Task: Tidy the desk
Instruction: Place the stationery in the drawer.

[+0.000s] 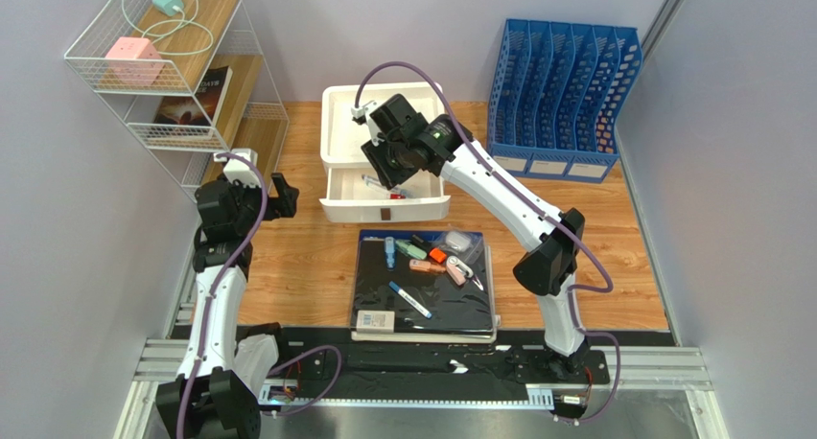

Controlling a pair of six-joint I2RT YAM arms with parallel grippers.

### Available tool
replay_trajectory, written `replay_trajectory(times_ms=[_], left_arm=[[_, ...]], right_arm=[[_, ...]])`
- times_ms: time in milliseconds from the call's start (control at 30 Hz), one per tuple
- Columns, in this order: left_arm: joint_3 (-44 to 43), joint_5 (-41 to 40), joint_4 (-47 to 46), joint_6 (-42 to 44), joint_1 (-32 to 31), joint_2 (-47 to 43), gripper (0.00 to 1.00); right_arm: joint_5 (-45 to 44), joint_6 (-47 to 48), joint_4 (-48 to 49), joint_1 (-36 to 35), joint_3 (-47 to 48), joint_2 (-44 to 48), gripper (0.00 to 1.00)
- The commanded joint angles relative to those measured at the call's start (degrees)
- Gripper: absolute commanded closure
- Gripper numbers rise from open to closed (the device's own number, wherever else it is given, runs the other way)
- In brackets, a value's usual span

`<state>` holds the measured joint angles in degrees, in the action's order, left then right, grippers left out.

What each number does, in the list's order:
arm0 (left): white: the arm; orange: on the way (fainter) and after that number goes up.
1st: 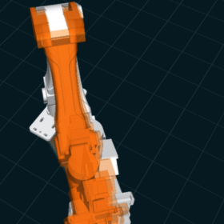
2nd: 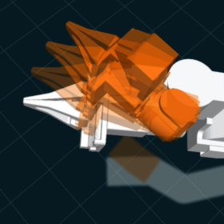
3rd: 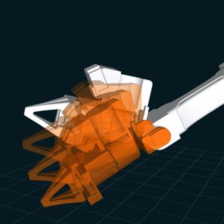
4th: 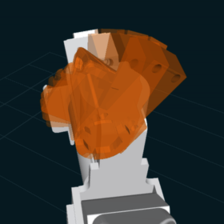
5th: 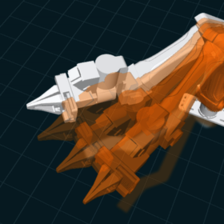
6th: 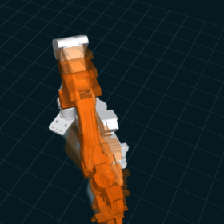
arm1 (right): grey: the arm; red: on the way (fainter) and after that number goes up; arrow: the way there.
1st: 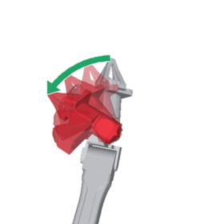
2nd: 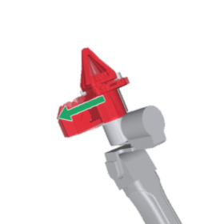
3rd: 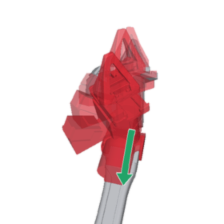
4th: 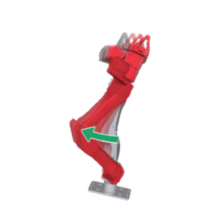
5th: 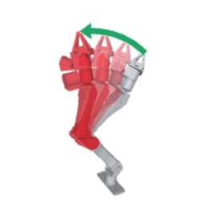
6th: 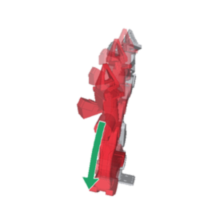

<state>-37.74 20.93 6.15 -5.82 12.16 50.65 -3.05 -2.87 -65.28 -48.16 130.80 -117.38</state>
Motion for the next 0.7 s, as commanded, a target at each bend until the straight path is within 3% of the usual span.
replay_trajectory(times_ms=[0,67,200,433,533,667], left_arm=[[0.29,0.87,-2.20,0.82,0.49,-1.08,0.01],[0.38,0.87,-2.20,0.82,0.58,-1.00,0.01],[0.38,0.87,-2.28,0.82,0.58,-1.00,0.01],[0.38,1.04,-2.46,0.82,0.49,-0.82,0.01],[0.38,0.78,-2.37,0.82,0.49,-0.99,0.01],[0.38,0.78,-2.55,0.82,0.49,-1.00,0.01]], right_arm=[[-1.70,1.29,3.13,0.26,-1.69,2.77,0.59],[-2.49,0.68,3.93,0.35,-2.04,3.91,0.52],[-2.05,-1.60,6.12,-0.53,-5.20,9.09,0.55],[-6.17,-3.01,12.18,-10.79,-18.20,24.38,0.50],[-5.39,-5.20,13.51,-14.06,-26.54,29.13,0.48],[-4.86,-8.72,19.12,-16.70,-46.71,34.58,0.49]])
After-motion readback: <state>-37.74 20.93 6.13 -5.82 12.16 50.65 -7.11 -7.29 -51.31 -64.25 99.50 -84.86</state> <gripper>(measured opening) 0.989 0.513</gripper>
